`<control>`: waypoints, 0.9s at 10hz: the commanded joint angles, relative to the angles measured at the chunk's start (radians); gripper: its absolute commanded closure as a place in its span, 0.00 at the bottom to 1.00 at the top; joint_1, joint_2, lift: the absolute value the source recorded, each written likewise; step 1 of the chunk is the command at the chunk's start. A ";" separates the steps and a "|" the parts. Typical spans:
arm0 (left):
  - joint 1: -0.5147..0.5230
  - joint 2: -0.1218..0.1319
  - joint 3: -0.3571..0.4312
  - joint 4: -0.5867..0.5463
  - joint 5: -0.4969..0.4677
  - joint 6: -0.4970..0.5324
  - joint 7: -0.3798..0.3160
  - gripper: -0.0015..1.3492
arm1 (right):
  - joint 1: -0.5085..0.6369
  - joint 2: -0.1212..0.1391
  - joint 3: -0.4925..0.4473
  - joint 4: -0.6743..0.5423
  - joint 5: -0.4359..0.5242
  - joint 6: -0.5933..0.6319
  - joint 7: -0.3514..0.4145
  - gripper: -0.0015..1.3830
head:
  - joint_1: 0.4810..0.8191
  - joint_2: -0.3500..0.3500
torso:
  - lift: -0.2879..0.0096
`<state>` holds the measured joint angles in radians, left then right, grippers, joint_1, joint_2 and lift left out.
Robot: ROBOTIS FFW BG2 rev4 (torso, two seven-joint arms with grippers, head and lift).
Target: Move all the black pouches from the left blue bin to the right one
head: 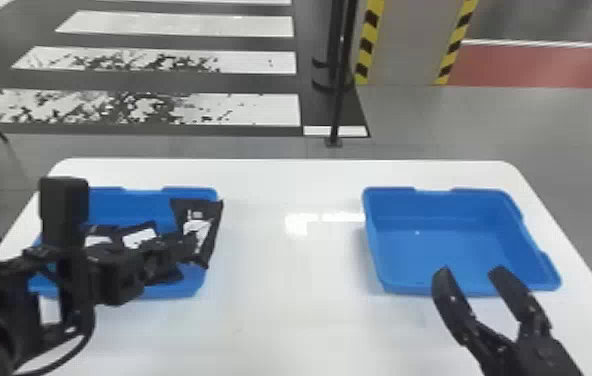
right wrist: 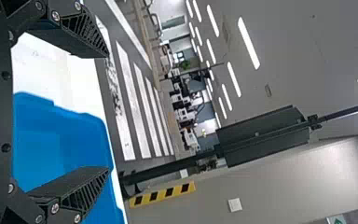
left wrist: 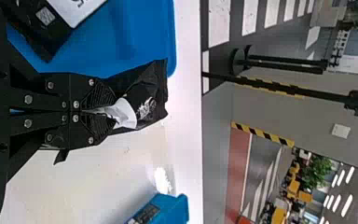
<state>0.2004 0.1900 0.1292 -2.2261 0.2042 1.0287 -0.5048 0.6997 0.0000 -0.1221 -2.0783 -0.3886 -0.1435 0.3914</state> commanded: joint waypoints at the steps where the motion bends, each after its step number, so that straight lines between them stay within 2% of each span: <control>1: 0.045 0.002 -0.033 -0.050 0.063 -0.025 -0.008 0.87 | -0.032 -0.008 0.056 0.001 -0.088 0.050 0.010 0.13 | 0.63 0.44 | 0.50; 4: 0.084 -0.001 -0.117 -0.112 0.137 -0.030 -0.018 0.87 | -0.111 -0.028 0.140 -0.004 -0.232 0.195 0.034 0.13 | 0.63 0.41 | 0.50; 6: 0.082 0.003 -0.175 -0.121 0.187 -0.027 -0.018 0.87 | -0.135 -0.035 0.186 0.006 -0.307 0.227 0.034 0.13 | 0.63 0.40 | 0.50; 9: 0.050 0.012 -0.253 -0.119 0.229 -0.015 -0.017 0.87 | -0.170 -0.046 0.228 0.008 -0.345 0.293 0.034 0.13 | 0.63 0.36 | 0.50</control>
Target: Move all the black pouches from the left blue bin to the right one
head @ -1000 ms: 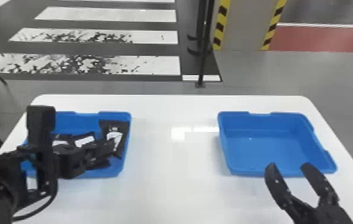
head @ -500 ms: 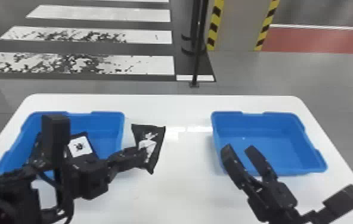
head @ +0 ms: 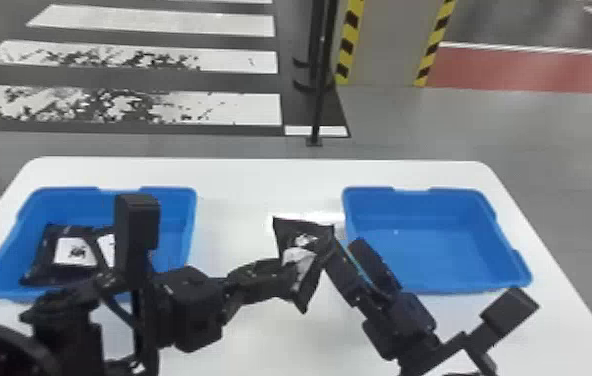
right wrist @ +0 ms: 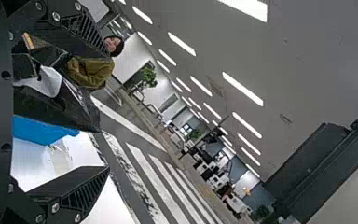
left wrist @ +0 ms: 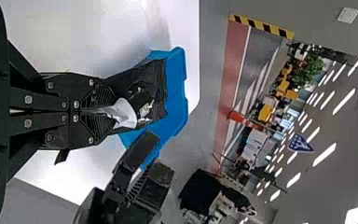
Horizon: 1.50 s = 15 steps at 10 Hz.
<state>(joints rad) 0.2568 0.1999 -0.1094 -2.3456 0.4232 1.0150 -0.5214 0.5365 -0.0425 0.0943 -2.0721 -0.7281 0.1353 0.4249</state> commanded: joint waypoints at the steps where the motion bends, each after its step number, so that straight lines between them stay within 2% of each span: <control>1: -0.014 0.004 -0.032 0.000 0.014 -0.004 0.000 0.87 | -0.019 -0.005 0.015 0.017 -0.006 0.022 0.000 0.13 | 0.63 0.36 | 0.50; 2: -0.016 0.007 -0.044 0.000 0.024 -0.004 0.001 0.87 | -0.031 -0.005 0.015 0.036 -0.004 0.022 -0.002 0.13 | 0.63 0.36 | 0.50; 3: -0.016 0.007 -0.052 0.000 0.027 -0.001 0.001 0.87 | -0.043 -0.005 0.015 0.048 -0.004 0.022 -0.003 0.19 | 0.63 0.35 | 0.50; 4: -0.016 0.007 -0.054 0.003 0.031 0.001 0.001 0.87 | -0.043 -0.007 0.015 0.046 0.000 0.014 -0.008 0.63 | 0.63 0.34 | 0.50; 5: -0.016 0.007 -0.052 0.003 0.031 0.001 0.001 0.87 | -0.041 -0.005 0.015 0.039 0.006 -0.010 -0.015 0.87 | 0.63 0.33 | 0.50; 6: -0.016 0.007 -0.050 0.003 0.033 0.001 0.001 0.87 | -0.041 -0.005 0.015 0.036 0.010 -0.010 -0.015 0.94 | 0.63 0.32 | 0.50; 9: -0.014 0.006 -0.046 0.013 0.043 -0.004 0.008 0.87 | -0.033 -0.005 0.021 0.029 -0.004 0.029 -0.009 0.92 | 0.63 0.32 | 0.50; 10: -0.009 0.003 -0.044 0.035 0.059 -0.038 0.012 0.77 | -0.036 -0.005 0.021 0.029 -0.014 0.029 -0.009 0.92 | 0.63 0.33 | 0.50; 11: 0.011 -0.005 -0.022 0.042 0.073 -0.048 0.017 0.42 | -0.043 -0.007 0.011 0.029 -0.016 0.029 -0.009 0.92 | 0.63 0.34 | 0.50; 12: 0.028 -0.011 0.006 0.042 0.071 -0.048 0.017 0.11 | -0.063 -0.013 -0.007 0.041 -0.014 0.029 -0.009 0.92 | 0.63 0.34 | 0.50; 13: 0.050 -0.014 0.028 0.042 0.071 -0.053 0.017 0.05 | -0.095 -0.028 -0.027 0.061 -0.006 0.039 -0.011 0.92 | 0.63 0.34 | 0.50; 14: 0.067 -0.019 0.046 0.042 0.069 -0.068 0.017 0.11 | -0.146 -0.050 -0.042 0.100 0.010 0.044 -0.012 0.92 | 0.63 0.35 | 0.50; 15: 0.077 -0.022 0.062 0.040 0.071 -0.087 0.017 0.12 | -0.208 -0.070 -0.066 0.166 0.036 0.049 -0.014 0.92 | 0.63 0.35 | 0.50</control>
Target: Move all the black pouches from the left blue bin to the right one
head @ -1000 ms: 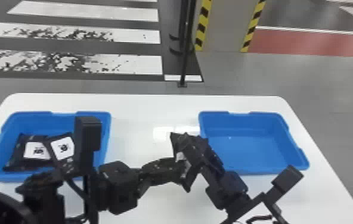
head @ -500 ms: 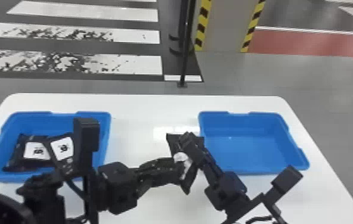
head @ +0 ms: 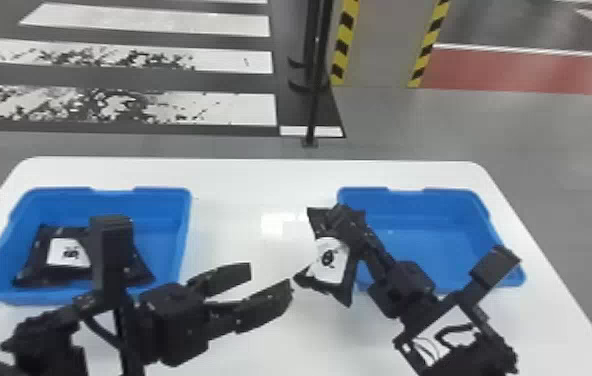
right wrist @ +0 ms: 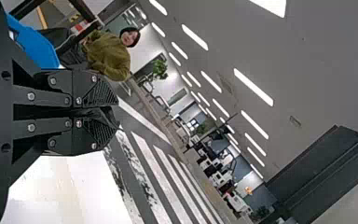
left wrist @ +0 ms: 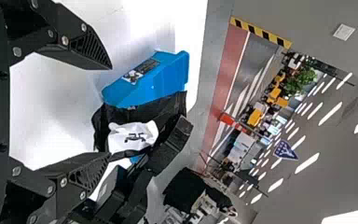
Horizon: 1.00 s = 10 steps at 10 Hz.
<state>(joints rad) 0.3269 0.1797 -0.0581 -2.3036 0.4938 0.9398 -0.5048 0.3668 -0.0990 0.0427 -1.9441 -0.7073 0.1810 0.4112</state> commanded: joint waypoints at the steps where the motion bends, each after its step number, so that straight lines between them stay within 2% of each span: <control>1: 0.022 -0.006 0.032 -0.007 0.001 -0.022 0.000 0.12 | -0.109 -0.025 -0.051 0.132 0.059 0.003 -0.003 0.92 | 0.63 0.34 | 0.50; 4: 0.049 -0.020 0.092 -0.010 0.001 -0.039 0.000 0.12 | -0.259 -0.050 -0.164 0.291 0.231 0.018 -0.009 0.92 | 0.63 0.26 | 0.50; 5: 0.056 -0.022 0.108 -0.010 -0.001 -0.044 0.000 0.12 | -0.278 -0.051 -0.174 0.316 0.227 0.069 -0.017 0.80 | 0.63 0.24 | 0.50; 6: 0.061 -0.028 0.130 -0.010 -0.007 -0.046 0.000 0.12 | -0.296 -0.048 -0.176 0.355 0.239 0.069 -0.025 0.48 | 0.63 0.22 | 0.50; 7: 0.066 -0.034 0.148 -0.010 -0.013 -0.054 0.000 0.12 | -0.298 -0.041 -0.182 0.375 0.257 0.069 -0.040 0.26 | 0.63 0.22 | 0.50; 8: 0.066 -0.034 0.164 -0.010 -0.019 -0.056 0.000 0.12 | -0.296 -0.033 -0.204 0.377 0.308 0.032 -0.046 0.17 | 0.63 0.23 | 0.50; 9: 0.066 -0.035 0.182 -0.010 -0.039 -0.066 0.000 0.12 | -0.274 -0.028 -0.214 0.348 0.336 -0.007 -0.051 0.16 | 0.63 0.23 | 0.50; 10: 0.068 -0.043 0.226 -0.010 -0.081 -0.071 0.000 0.12 | -0.220 -0.021 -0.228 0.269 0.382 -0.039 -0.058 0.15 | 0.63 0.23 | 0.50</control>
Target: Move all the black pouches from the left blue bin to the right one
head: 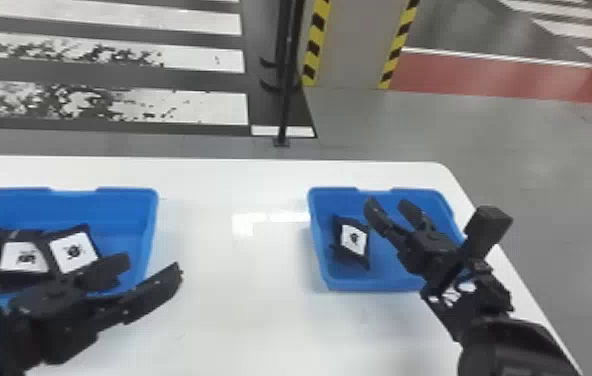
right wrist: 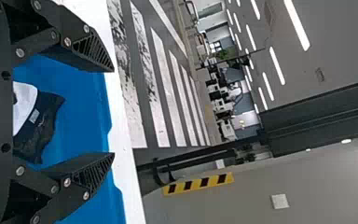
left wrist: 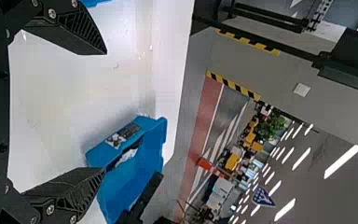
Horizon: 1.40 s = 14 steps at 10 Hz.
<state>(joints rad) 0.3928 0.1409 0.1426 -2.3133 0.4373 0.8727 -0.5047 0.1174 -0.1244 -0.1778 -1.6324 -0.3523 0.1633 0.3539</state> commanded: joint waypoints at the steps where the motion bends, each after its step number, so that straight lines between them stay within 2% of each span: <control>1: 0.010 -0.021 0.085 0.000 -0.078 -0.011 0.003 0.12 | 0.103 0.015 -0.008 -0.141 0.073 -0.058 -0.013 0.15 | 0.63 0.24 | 0.50; 2: 0.007 -0.037 0.149 0.000 -0.126 -0.004 0.005 0.12 | 0.172 0.037 -0.006 -0.224 0.099 -0.100 -0.024 0.15 | 0.63 0.29 | 0.50; 4: -0.012 -0.038 0.220 0.000 -0.174 0.026 0.020 0.12 | 0.295 0.075 0.014 -0.322 0.125 -0.139 -0.033 0.16 | 0.63 0.41 | 0.50; 6: -0.064 -0.038 0.264 0.007 -0.252 0.097 0.035 0.12 | 0.381 0.088 0.064 -0.396 0.107 -0.139 -0.033 0.16 | 0.63 0.55 | 0.50; 8: -0.150 -0.027 0.256 0.091 -0.298 0.138 0.046 0.12 | 0.447 0.091 0.100 -0.465 0.077 -0.139 -0.033 0.16 | 0.63 0.69 | 0.50; 9: -0.196 -0.020 0.240 0.152 -0.312 0.153 0.046 0.12 | 0.469 0.095 0.106 -0.484 0.065 -0.139 -0.033 0.16 | 0.63 0.73 | 0.50; 11: -0.260 -0.007 0.200 0.245 -0.312 0.185 0.046 0.12 | 0.486 0.097 0.108 -0.489 0.051 -0.139 -0.033 0.16 | 0.63 0.75 | 0.50; 14: -0.341 0.012 0.111 0.361 -0.284 0.234 0.044 0.13 | 0.489 0.097 0.114 -0.482 0.025 -0.124 -0.030 0.16 | 0.63 0.71 | 0.50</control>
<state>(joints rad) 0.0723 0.1498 0.2735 -1.9795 0.1506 1.0995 -0.4601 0.6057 -0.0276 -0.0639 -2.1166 -0.3219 0.0376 0.3233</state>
